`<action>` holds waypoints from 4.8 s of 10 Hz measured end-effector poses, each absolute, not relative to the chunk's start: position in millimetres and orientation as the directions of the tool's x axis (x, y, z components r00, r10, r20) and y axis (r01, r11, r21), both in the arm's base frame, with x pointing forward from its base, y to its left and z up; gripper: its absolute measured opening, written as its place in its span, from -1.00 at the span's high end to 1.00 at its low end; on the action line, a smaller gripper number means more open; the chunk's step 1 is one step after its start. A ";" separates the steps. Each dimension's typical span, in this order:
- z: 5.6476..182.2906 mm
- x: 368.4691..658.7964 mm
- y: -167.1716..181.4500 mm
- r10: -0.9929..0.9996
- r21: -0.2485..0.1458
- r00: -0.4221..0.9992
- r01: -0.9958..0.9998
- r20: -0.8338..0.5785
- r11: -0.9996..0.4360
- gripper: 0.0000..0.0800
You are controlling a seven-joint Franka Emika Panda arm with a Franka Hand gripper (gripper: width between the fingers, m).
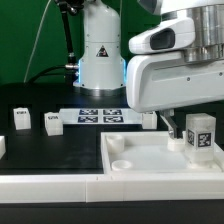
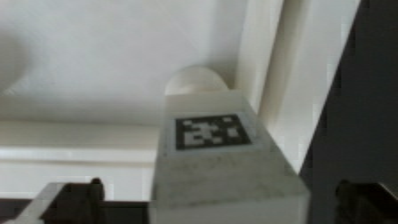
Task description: Assemble one leg
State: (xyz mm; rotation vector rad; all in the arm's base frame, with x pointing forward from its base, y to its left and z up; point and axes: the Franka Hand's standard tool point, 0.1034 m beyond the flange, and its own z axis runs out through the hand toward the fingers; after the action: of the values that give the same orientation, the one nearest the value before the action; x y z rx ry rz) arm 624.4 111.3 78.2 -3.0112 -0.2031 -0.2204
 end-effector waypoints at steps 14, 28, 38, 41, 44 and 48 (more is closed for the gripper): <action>75.3 625.7 108.4 -0.621 -0.210 0.781 -0.597 0.067 -0.774 0.27; 72.9 619.9 114.0 -0.637 -0.183 0.770 -0.622 0.032 -0.761 -0.62; 67.6 624.1 117.0 0.111 -0.038 0.989 0.115 0.095 -0.993 -0.30; 67.5 624.1 117.0 0.095 -0.040 0.991 0.099 0.095 -0.994 0.28; 67.1 624.9 114.2 -0.071 -0.082 0.993 -0.064 0.091 -0.995 0.28; 65.7 621.0 118.0 -0.579 -0.126 0.814 -0.571 0.042 -0.811 0.27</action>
Offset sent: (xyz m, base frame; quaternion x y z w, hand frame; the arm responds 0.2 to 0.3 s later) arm 0.0000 0.0000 0.0000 0.0000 0.0000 0.0000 1.0000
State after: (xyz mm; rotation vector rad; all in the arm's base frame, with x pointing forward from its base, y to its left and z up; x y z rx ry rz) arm 621.0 118.0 65.7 -2.8892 0.9185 -0.1187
